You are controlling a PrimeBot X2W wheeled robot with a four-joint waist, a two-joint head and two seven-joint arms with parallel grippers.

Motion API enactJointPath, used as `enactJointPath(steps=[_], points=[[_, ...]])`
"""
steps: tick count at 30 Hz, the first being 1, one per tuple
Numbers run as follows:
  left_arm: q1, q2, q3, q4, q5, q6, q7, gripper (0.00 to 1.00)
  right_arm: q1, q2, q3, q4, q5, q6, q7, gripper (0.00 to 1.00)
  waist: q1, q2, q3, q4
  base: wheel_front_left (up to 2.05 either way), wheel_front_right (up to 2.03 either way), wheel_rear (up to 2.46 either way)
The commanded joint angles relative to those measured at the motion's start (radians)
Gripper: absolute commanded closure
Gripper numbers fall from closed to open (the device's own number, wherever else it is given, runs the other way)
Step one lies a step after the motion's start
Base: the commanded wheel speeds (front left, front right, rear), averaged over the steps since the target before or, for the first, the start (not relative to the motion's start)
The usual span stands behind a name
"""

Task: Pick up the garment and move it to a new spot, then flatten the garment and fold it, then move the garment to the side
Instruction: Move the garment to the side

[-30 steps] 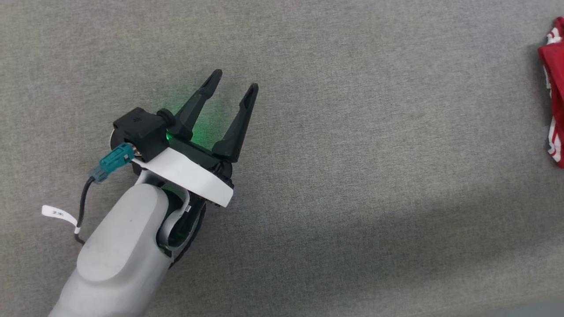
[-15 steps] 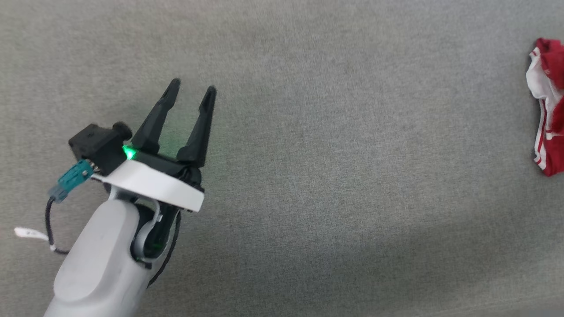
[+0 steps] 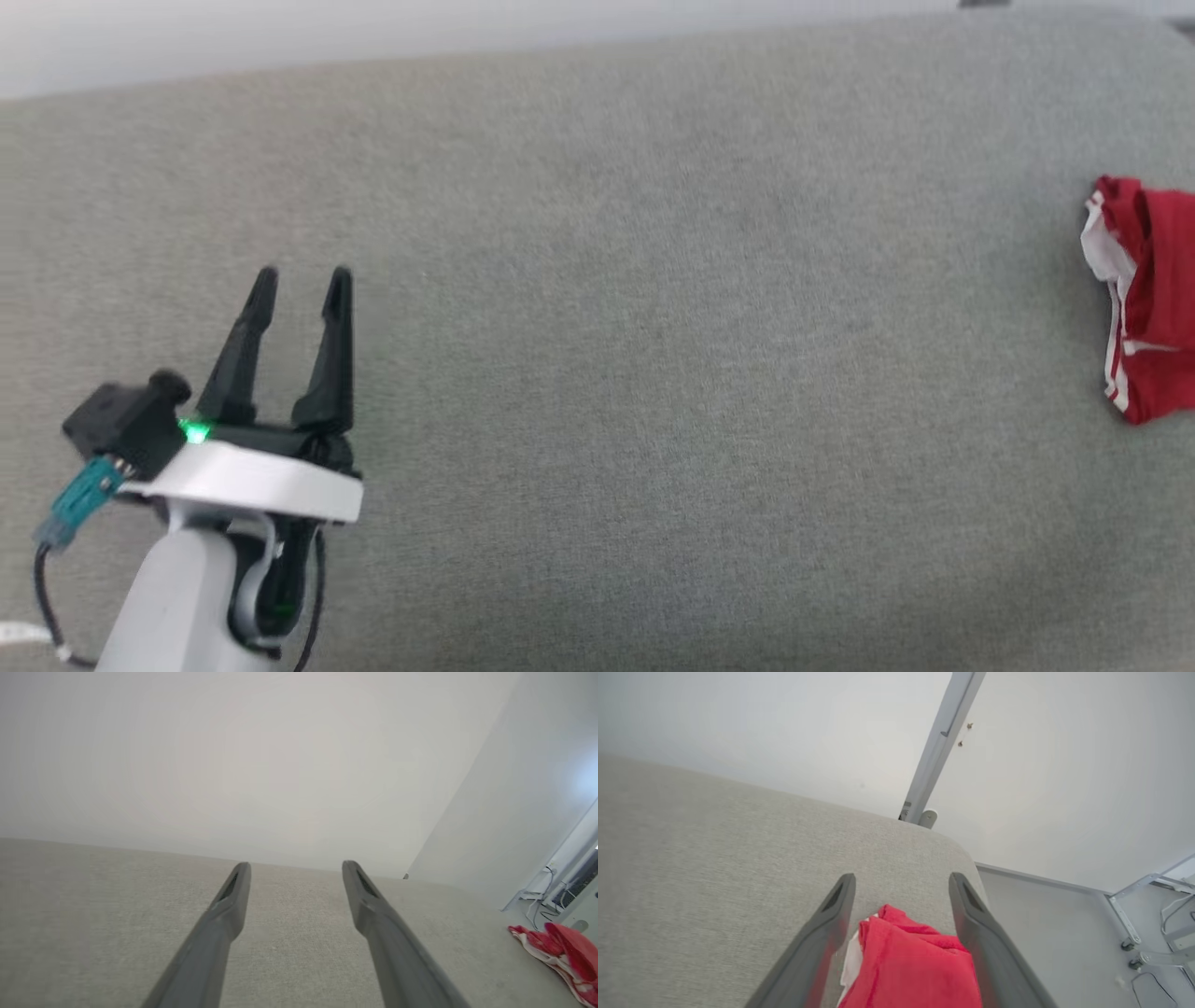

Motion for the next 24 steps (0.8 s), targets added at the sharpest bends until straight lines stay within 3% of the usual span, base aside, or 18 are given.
enactJointPath(steps=[1,12,24], points=[[0.026,0.006,0.019,-0.002,0.014,-0.003,-0.005,0.00,0.027,0.002,0.004,-0.015,0.012,-0.005,-0.022,0.00,0.0000,-0.0001,-0.046,0.021,0.00,0.00,0.00],[0.182,0.010,0.103,0.014,0.072,-0.003,-0.005,0.00,0.207,0.069,-0.045,-0.118,0.021,-0.005,-0.088,0.00,0.0000,-0.0001,-0.169,0.068,0.00,0.00,0.00],[0.328,-0.013,0.235,0.013,0.152,-0.003,-0.005,0.00,0.504,0.194,-0.377,-0.402,-0.225,-0.005,-0.087,0.00,0.0000,-0.0001,-0.240,0.092,0.00,0.00,0.00]])
